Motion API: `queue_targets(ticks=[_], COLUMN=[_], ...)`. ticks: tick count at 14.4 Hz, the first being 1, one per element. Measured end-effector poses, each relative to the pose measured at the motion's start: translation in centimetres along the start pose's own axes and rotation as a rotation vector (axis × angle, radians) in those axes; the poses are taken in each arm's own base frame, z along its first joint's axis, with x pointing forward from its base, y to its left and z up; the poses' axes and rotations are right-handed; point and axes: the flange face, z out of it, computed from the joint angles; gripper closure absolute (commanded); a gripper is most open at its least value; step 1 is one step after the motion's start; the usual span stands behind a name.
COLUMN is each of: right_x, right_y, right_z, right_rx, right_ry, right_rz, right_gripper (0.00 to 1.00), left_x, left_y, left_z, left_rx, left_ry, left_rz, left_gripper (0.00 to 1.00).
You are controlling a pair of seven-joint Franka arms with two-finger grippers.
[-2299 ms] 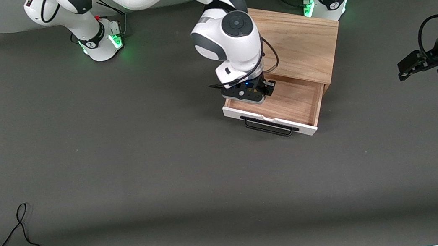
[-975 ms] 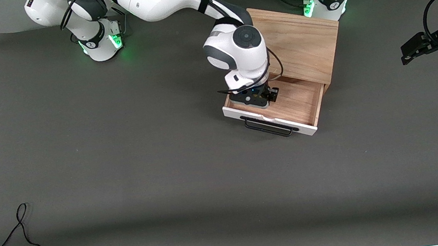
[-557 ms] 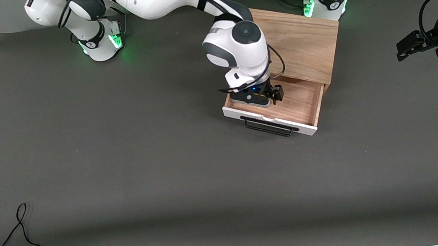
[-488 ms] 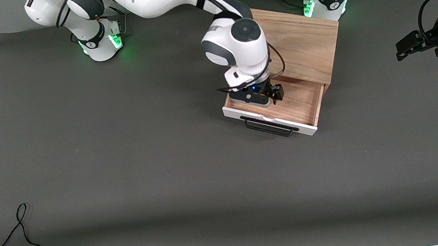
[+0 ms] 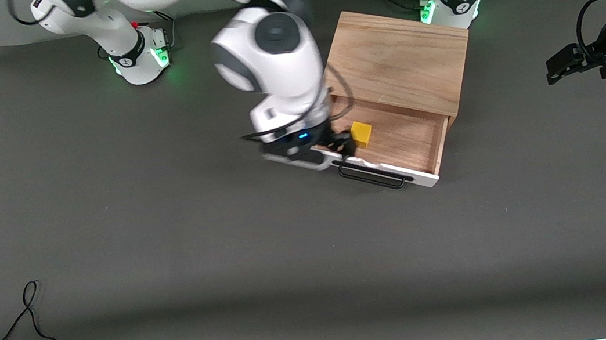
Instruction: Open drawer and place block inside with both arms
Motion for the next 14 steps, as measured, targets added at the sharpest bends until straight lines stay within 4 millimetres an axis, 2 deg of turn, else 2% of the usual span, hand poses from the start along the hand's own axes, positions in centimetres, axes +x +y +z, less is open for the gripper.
queue_targets(ticks=[2,4,7,9,14], right_x=[5.6,10.7,16.5,18.7,22.2], right_y=[4.2,9.2,17.6,23.1,35.3], right_z=[-3.3,-5.6,-8.3,-10.2,-14.2], right_rx=[0.008,0.002,-0.026,-0.042,-0.091], right_ry=[0.001,0.008,0.008,0.009,-0.039], right_rz=[-0.048,-0.106,-0.198,-0.233,-0.294], right_gripper=[0.0,0.0,0.0,0.0,0.0], left_x=[0.1,0.2,0.3,0.3,0.4], left_y=[0.1,0.1,0.2,0.2,0.2], left_z=[0.1,0.3,0.4,0.4,0.7], left_rx=[0.0,0.0,0.001,0.001,0.001], left_ry=[-0.003,-0.006,-0.008,-0.008,-0.013], left_rz=[0.001,0.002,0.003,0.003,0.004], left_gripper=[0.0,0.0,0.0,0.0,0.0])
